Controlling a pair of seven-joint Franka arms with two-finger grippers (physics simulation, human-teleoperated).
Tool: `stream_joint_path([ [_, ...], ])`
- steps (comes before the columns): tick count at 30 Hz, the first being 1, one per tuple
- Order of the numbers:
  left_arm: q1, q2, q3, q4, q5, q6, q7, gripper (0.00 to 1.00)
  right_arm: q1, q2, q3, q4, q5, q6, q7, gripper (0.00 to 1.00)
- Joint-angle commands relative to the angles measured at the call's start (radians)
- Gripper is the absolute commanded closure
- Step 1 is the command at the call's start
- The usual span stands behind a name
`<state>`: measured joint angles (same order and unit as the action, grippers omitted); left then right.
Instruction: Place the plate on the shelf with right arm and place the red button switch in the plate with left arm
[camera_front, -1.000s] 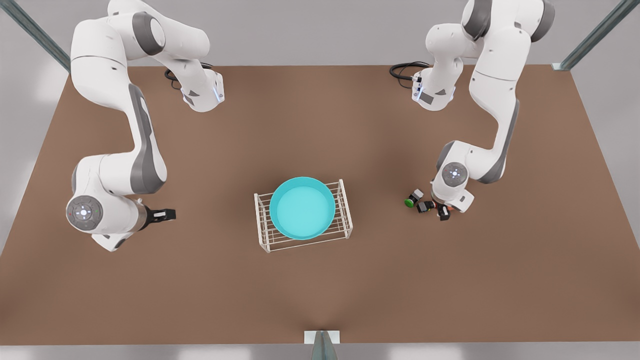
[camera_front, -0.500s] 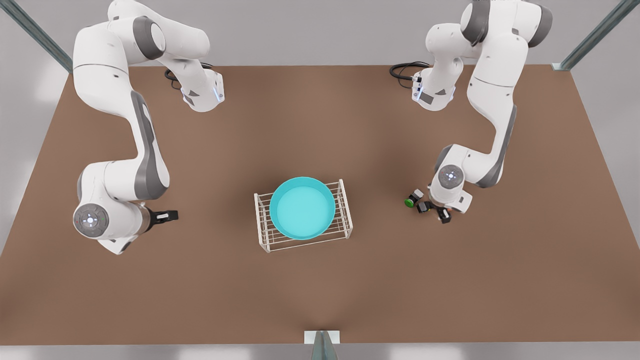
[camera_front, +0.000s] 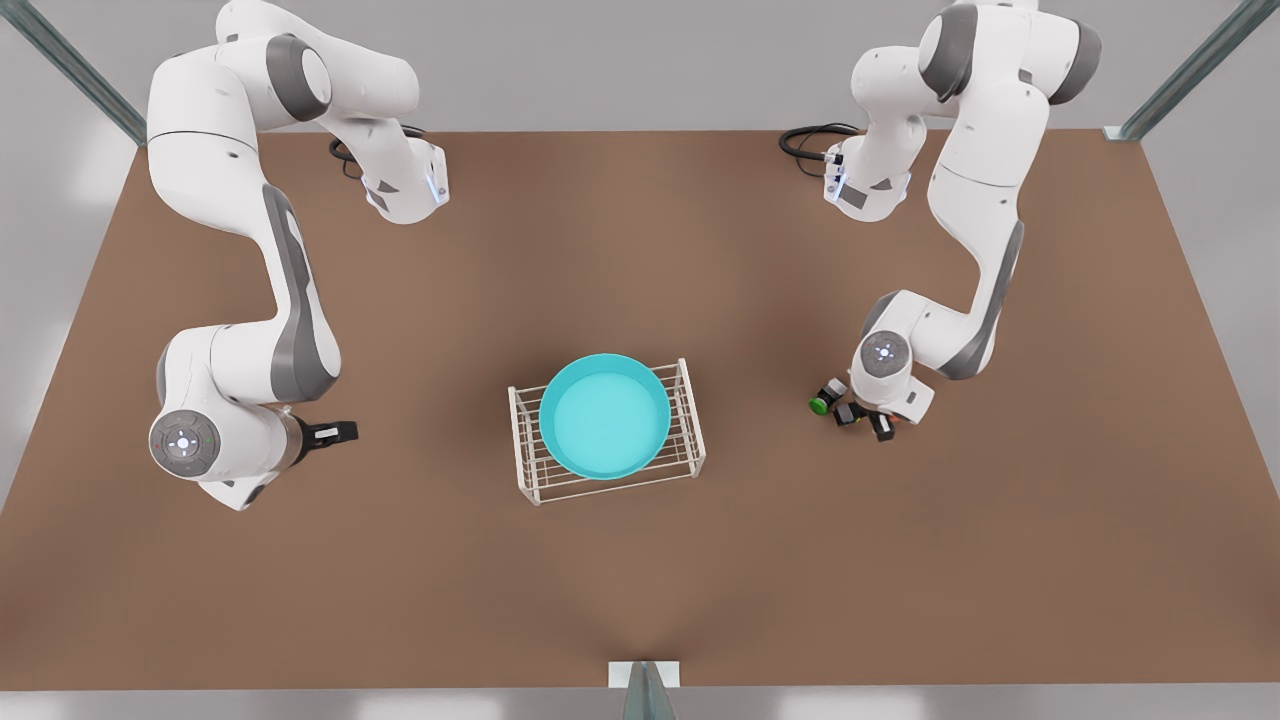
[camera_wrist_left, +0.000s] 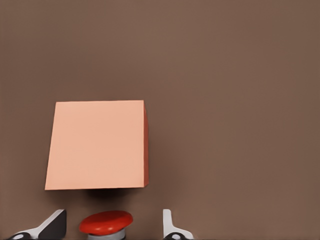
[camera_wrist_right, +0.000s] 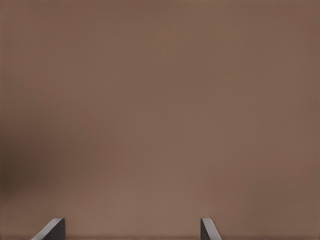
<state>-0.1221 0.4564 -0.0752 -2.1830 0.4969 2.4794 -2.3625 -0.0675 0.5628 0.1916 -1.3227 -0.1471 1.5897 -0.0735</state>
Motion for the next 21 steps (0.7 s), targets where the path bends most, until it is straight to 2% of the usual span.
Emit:
stream_joint_path([
  [1, -0.001, 0.001, 0.000, 0.000, 0.002, -0.001, -0.032, 0.19, 0.000, -0.001, 0.000, 0.000, 0.001, 0.001, -0.012, 0.00],
  [3, -0.002, 0.001, -0.002, 0.000, 0.002, -0.001, -0.037, 0.30, 0.000, 0.006, 0.000, 0.000, 0.000, 0.001, -0.012, 0.00],
  [6, -0.010, 0.004, -0.002, 0.000, 0.002, -0.001, -0.040, 0.37, -0.002, 0.008, 0.000, 0.000, 0.000, 0.001, -0.012, 0.00],
  [8, -0.014, 0.007, -0.002, 0.002, 0.002, -0.001, -0.040, 0.39, -0.002, 0.009, 0.000, 0.000, 0.000, 0.001, -0.012, 0.00],
  [10, -0.016, 0.013, -0.002, 0.005, 0.002, -0.001, -0.041, 0.46, 0.000, 0.009, 0.000, 0.000, 0.000, 0.001, -0.012, 0.00],
  [16, -0.024, 0.018, 0.000, 0.008, 0.006, -0.005, -0.037, 0.50, -0.002, 0.009, -0.001, 0.002, 0.001, -0.001, -0.012, 0.00],
  [21, -0.024, 0.018, 0.000, 0.011, 0.008, -0.007, -0.032, 0.57, 0.000, 0.009, -0.001, 0.000, 0.001, 0.001, -0.012, 0.00],
])
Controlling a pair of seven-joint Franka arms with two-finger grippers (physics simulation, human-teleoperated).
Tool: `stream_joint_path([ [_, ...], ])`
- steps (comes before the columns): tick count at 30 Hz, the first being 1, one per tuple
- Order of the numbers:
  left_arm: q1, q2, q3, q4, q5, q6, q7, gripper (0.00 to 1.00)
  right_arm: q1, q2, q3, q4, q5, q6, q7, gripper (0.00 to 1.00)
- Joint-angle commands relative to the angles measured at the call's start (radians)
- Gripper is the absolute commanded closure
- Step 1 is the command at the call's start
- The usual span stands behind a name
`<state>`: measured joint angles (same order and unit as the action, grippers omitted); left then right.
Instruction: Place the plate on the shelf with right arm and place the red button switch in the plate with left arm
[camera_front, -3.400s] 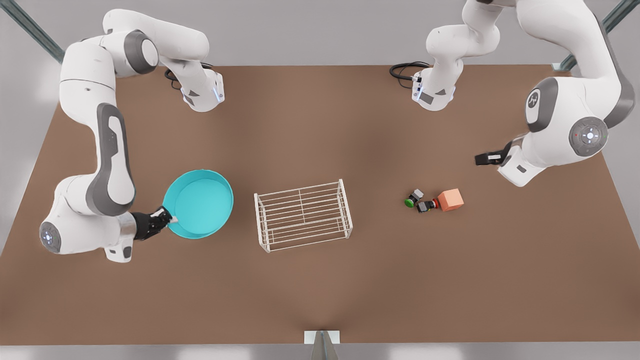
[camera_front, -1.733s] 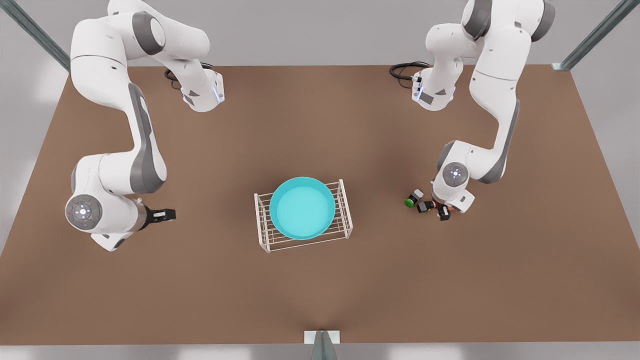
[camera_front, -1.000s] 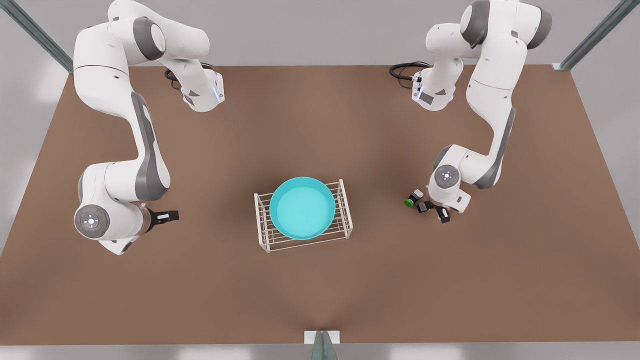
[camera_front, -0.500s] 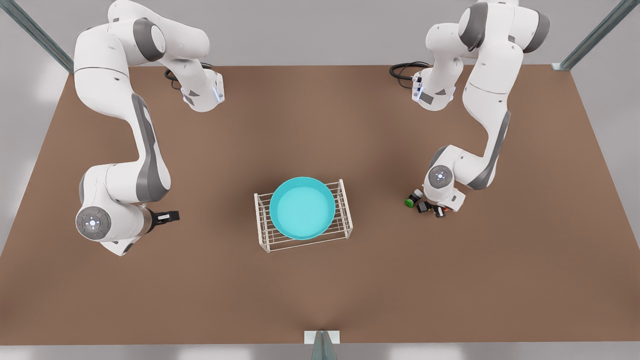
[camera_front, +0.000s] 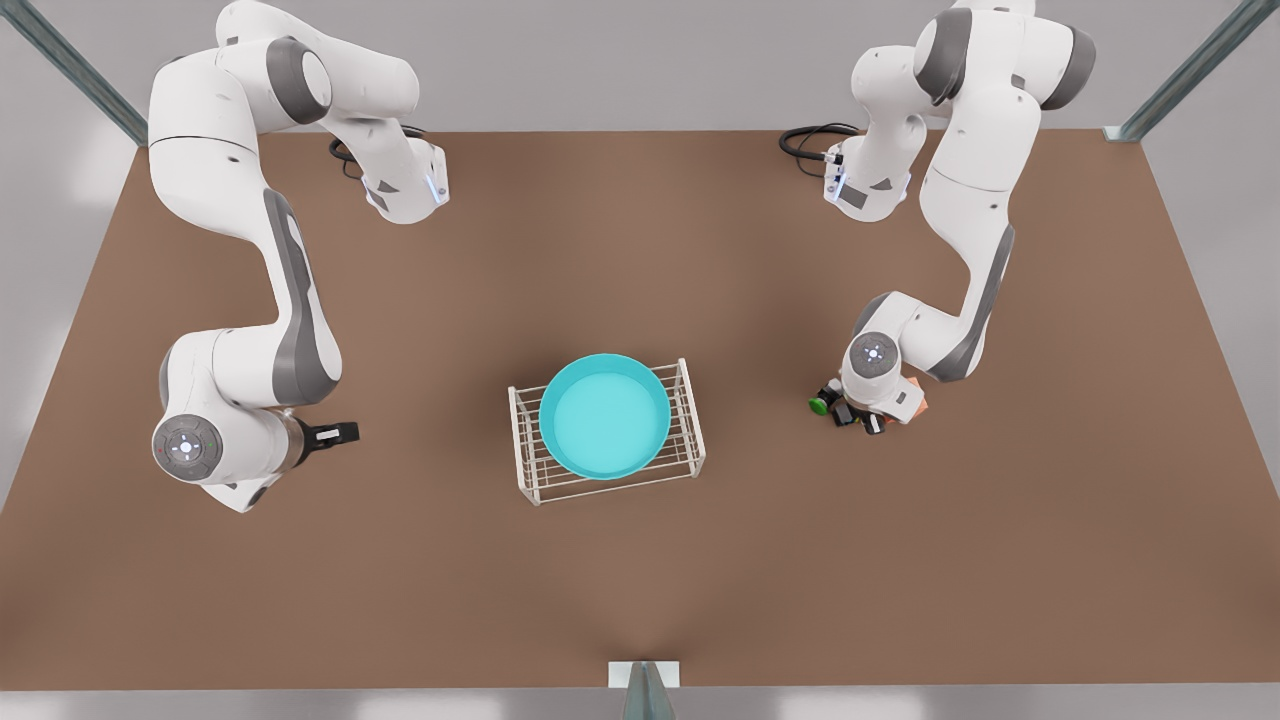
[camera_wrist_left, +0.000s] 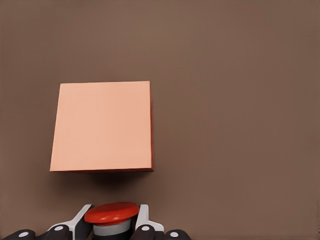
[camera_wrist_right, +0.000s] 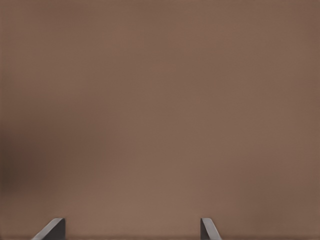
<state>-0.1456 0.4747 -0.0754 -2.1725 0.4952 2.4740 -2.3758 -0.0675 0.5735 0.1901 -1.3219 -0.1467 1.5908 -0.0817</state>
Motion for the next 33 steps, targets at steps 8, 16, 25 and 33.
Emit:
stream_joint_path([
  [8, 0.001, -0.010, 0.002, 0.003, 0.020, -0.040, 0.017, 0.61, -0.001, -0.001, 0.000, 0.001, 0.002, -0.002, -0.004, 0.00],
  [16, 0.000, -0.030, -0.012, 0.054, 0.012, -0.129, 0.035, 0.61, 0.000, 0.000, 0.000, 0.001, 0.004, 0.000, -0.003, 0.00],
  [25, 0.000, -0.025, -0.067, 0.217, -0.047, -0.303, 0.083, 0.64, -0.001, 0.003, -0.001, 0.001, 0.004, 0.000, -0.004, 0.00],
  [33, -0.002, -0.028, -0.196, 0.408, -0.181, -0.540, 0.073, 0.64, 0.000, 0.003, -0.001, 0.001, 0.004, 0.000, -0.004, 0.00],
])
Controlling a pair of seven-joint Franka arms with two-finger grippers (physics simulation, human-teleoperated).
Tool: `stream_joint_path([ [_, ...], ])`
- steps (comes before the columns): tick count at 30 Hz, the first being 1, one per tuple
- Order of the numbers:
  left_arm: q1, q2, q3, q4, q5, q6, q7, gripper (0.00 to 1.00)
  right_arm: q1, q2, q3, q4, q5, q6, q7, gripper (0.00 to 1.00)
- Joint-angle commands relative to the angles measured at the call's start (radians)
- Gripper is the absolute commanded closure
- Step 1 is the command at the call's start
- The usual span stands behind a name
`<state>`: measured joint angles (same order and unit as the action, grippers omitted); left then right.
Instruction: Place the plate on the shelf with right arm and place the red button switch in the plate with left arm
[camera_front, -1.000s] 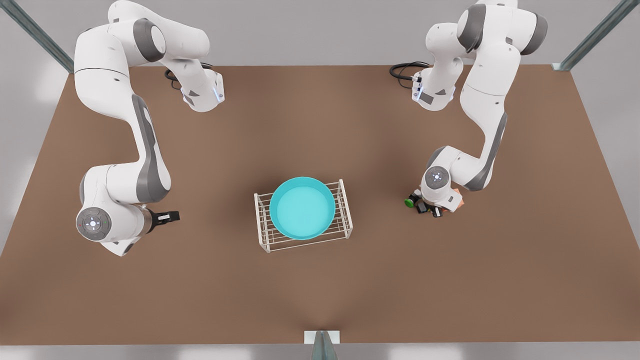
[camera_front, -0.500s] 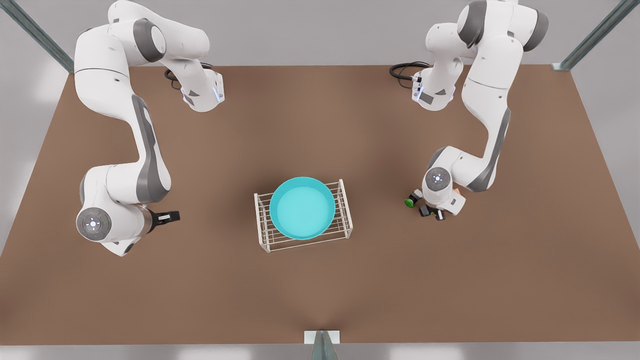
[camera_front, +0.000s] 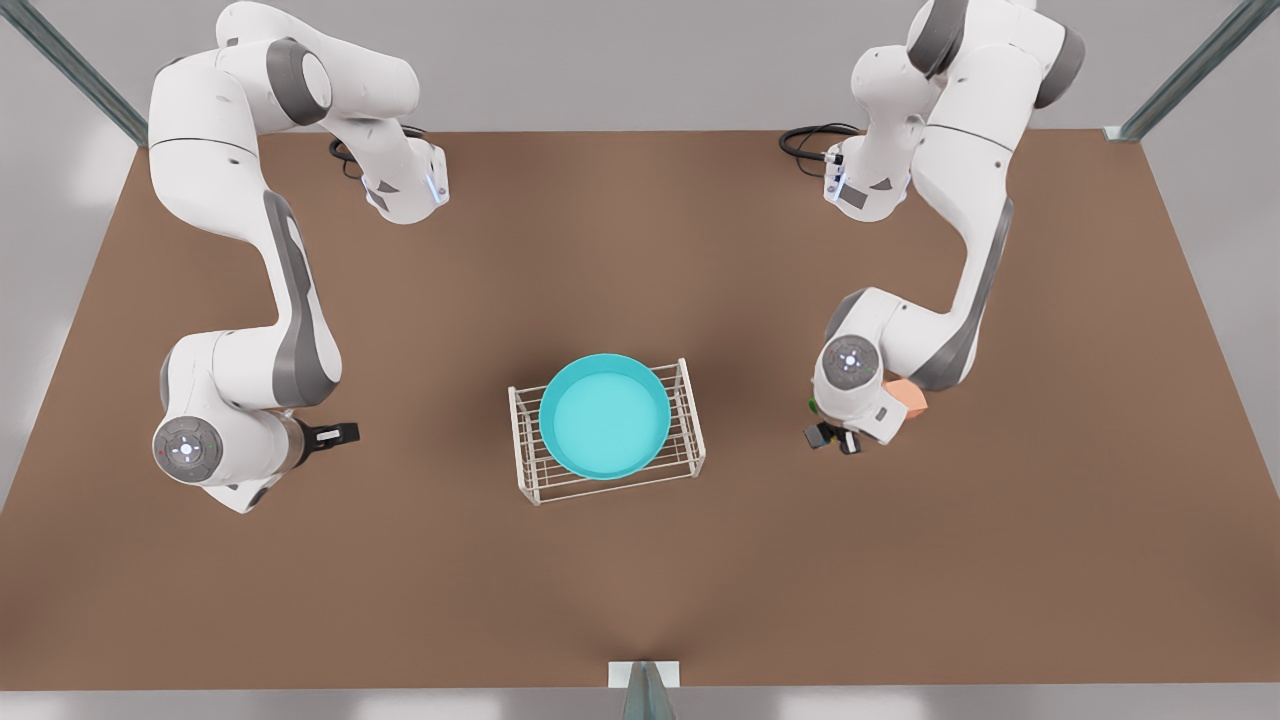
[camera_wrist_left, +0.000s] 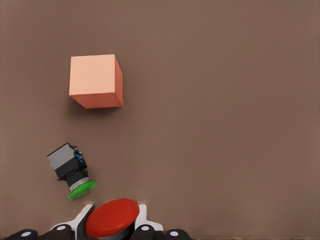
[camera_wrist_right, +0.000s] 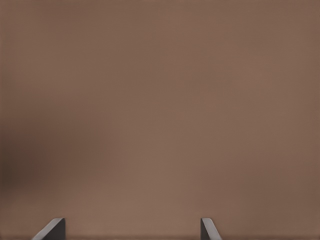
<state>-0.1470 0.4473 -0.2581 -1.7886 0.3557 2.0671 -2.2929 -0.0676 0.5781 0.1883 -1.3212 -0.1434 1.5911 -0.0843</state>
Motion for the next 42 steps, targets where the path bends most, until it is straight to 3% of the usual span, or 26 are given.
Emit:
stream_joint_path([
  [1, 0.000, -0.001, -0.027, 0.031, -0.041, -0.133, -0.013, 0.64, 0.000, -0.001, 0.000, 0.000, -0.001, 0.000, -0.002, 0.00],
  [6, -0.002, -0.015, -0.110, 0.238, -0.145, -0.338, -0.037, 0.64, -0.001, -0.003, -0.001, 0.000, 0.001, 0.000, -0.002, 0.00],
  [9, -0.009, -0.006, -0.225, 0.288, -0.144, -0.348, -0.206, 0.64, -0.001, -0.003, -0.001, 0.000, 0.001, 0.000, -0.002, 0.00],
  [11, -0.074, 0.002, -0.230, 0.317, -0.142, -0.334, -0.264, 0.64, 0.000, -0.001, -0.001, 0.000, 0.001, 0.000, 0.000, 0.00],
  [16, -0.166, 0.126, -0.231, 0.446, -0.138, -0.185, -0.283, 0.64, -0.001, -0.001, -0.001, 0.000, -0.001, 0.001, -0.002, 0.00],
  [20, -0.218, 0.228, -0.228, 0.541, -0.136, 0.042, -0.361, 0.64, -0.001, -0.003, -0.003, 0.000, -0.001, 0.000, -0.003, 0.00],
  [24, -0.256, 0.297, -0.220, 0.541, -0.130, 0.241, -0.376, 0.62, -0.001, 0.000, -0.004, 0.000, 0.001, 0.003, -0.002, 0.00],
  [25, -0.264, 0.310, -0.220, 0.541, -0.130, 0.278, -0.392, 0.43, 0.000, 0.000, -0.004, 0.000, 0.001, 0.003, -0.002, 0.00],
  [26, -0.266, 0.310, -0.220, 0.538, -0.115, 0.277, -0.390, 0.00, -0.001, 0.002, -0.004, 0.000, 0.001, 0.003, -0.002, 0.00],
  [30, -0.252, 0.304, -0.217, 0.526, -0.103, 0.246, -0.362, 0.00, -0.001, 0.000, -0.007, 0.000, 0.001, 0.001, -0.003, 0.00],
  [32, -0.163, 0.189, -0.214, 0.538, -0.104, -0.145, 0.211, 0.00, 0.000, 0.000, -0.006, 0.002, 0.002, 0.000, 0.003, 0.00],
  [33, -0.128, 0.182, -0.219, 0.538, -0.008, -0.294, 0.493, 0.00, 0.002, -0.001, -0.003, 0.007, -0.002, -0.013, 0.011, 0.00],
  [36, 0.093, 0.105, -0.217, 0.531, -0.020, -0.384, 1.320, 0.00, 0.003, -0.043, -0.001, 0.033, -0.002, -0.039, -0.018, 0.00],
  [37, 0.133, 0.036, -0.127, 0.495, -0.138, -0.381, 1.706, 0.00, 0.003, -0.055, -0.004, 0.034, -0.005, -0.039, -0.014, 0.00],
  [38, 0.107, -0.016, 0.045, 0.450, -0.268, -0.381, 2.081, 0.00, 0.003, -0.072, -0.001, 0.034, -0.002, -0.039, -0.005, 0.00],
  [42, 0.162, -0.084, 0.077, 0.480, -0.282, -0.519, 2.290, 0.00, 0.011, -0.073, 0.022, 0.037, -0.005, -0.042, -0.008, 0.00],
])
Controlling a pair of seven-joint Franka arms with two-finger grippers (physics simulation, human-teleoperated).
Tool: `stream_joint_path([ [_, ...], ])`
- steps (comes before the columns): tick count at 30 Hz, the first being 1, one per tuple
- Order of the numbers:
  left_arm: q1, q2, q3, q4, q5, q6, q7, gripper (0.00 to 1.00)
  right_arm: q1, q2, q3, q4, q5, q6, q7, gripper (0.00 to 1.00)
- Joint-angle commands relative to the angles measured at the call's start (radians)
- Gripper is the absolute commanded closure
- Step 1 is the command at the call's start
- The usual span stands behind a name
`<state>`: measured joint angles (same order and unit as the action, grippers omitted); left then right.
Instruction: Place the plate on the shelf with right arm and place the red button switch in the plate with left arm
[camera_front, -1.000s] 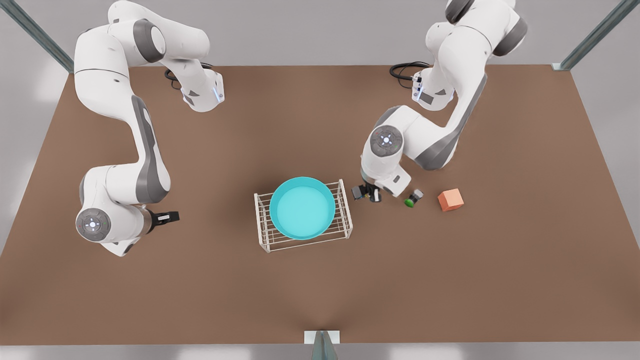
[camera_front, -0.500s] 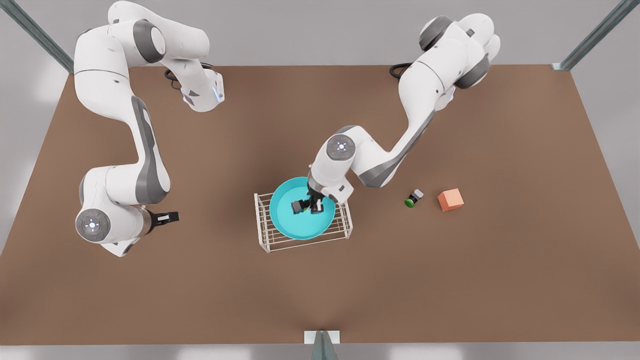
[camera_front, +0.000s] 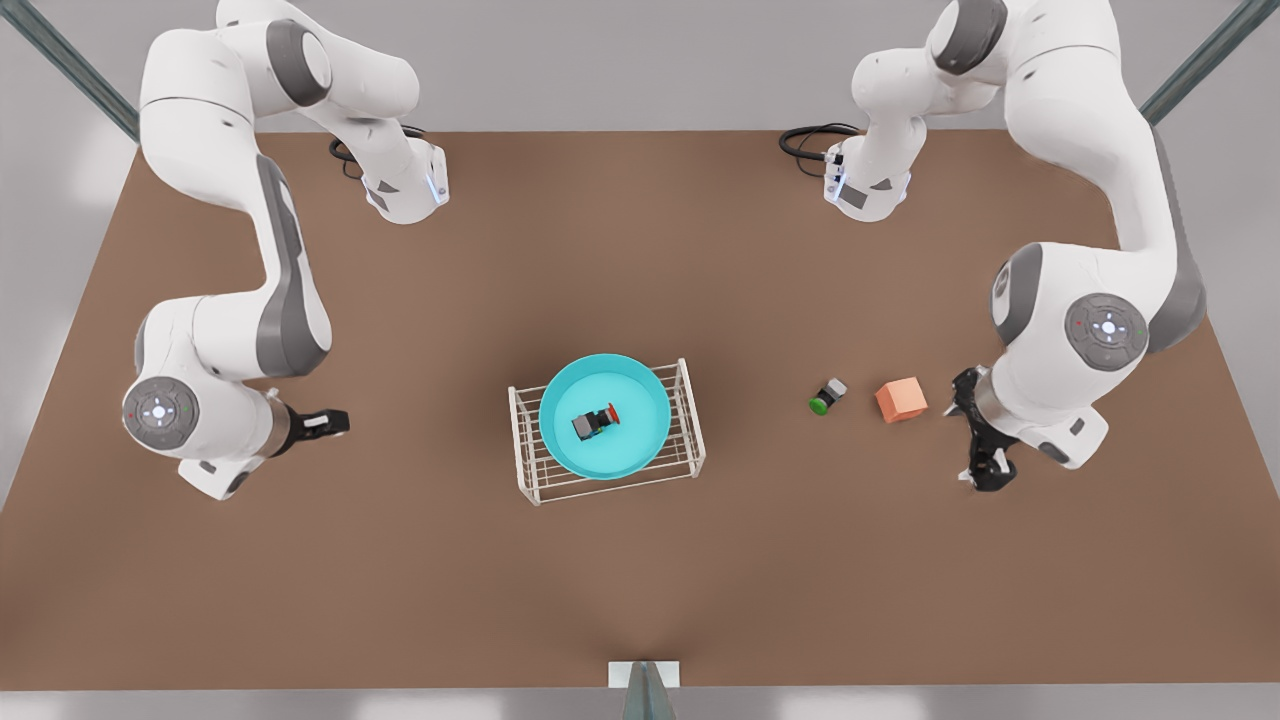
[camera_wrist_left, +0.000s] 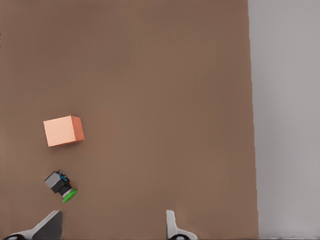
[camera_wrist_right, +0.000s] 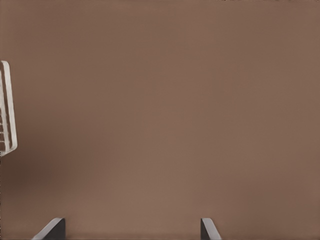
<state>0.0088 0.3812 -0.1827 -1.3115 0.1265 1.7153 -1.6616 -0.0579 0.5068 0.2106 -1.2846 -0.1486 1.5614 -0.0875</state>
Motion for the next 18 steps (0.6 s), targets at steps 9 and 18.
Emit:
stream_joint_path([
  [9, -0.004, -0.173, 0.066, -0.227, -0.143, -0.019, 1.674, 0.00, 0.003, -0.001, 0.020, 0.001, -0.006, -0.047, -0.001, 0.00],
  [18, -0.006, -0.173, 0.051, -0.241, -0.153, -0.083, 1.663, 0.00, -0.007, 0.001, 0.015, -0.002, -0.005, -0.047, -0.014, 0.00],
])
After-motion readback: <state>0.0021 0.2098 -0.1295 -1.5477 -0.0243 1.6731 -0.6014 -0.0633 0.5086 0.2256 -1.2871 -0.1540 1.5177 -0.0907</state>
